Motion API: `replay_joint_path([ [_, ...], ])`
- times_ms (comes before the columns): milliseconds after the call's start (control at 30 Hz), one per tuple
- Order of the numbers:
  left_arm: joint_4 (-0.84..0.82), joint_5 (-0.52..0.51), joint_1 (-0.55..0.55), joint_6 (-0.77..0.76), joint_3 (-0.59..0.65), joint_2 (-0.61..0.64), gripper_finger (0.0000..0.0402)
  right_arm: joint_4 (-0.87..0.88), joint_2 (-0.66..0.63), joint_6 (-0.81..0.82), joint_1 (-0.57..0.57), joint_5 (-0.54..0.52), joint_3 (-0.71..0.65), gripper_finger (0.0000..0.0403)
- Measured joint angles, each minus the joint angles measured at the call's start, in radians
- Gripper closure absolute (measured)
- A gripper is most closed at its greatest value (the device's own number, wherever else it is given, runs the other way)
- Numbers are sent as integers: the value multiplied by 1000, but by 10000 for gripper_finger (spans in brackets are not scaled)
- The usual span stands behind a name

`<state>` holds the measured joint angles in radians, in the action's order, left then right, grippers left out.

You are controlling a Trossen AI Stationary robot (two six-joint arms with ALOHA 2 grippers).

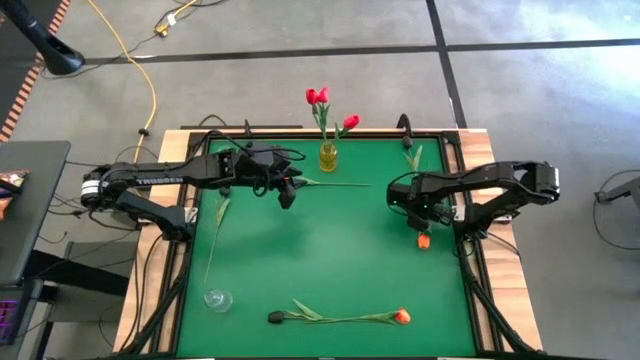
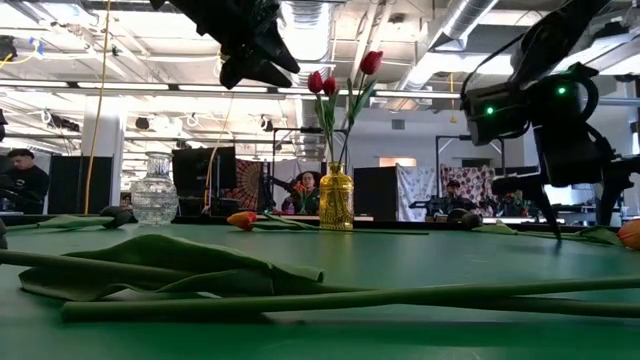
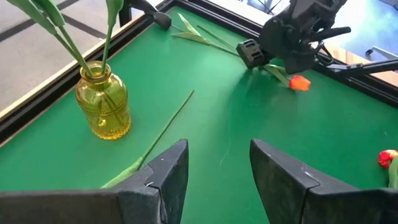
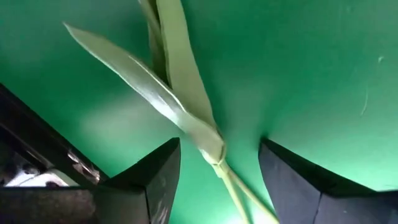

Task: Sort flowers into vase by color
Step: Put the middle right orange flower into the top transparent vase

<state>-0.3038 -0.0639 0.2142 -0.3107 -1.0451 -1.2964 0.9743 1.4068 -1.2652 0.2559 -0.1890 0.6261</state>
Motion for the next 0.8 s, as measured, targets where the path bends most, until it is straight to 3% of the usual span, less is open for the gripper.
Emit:
replay_joint_path([
  [233,-1,0,0,10,0,0,242,-26,34,9,-23,-33,2,207],
  [600,-2,0,0,45,0,0,242,38,-28,27,-106,-91,19,376],
  [800,-1,-4,0,74,0,0,242,135,-47,86,-133,-95,107,371],
])
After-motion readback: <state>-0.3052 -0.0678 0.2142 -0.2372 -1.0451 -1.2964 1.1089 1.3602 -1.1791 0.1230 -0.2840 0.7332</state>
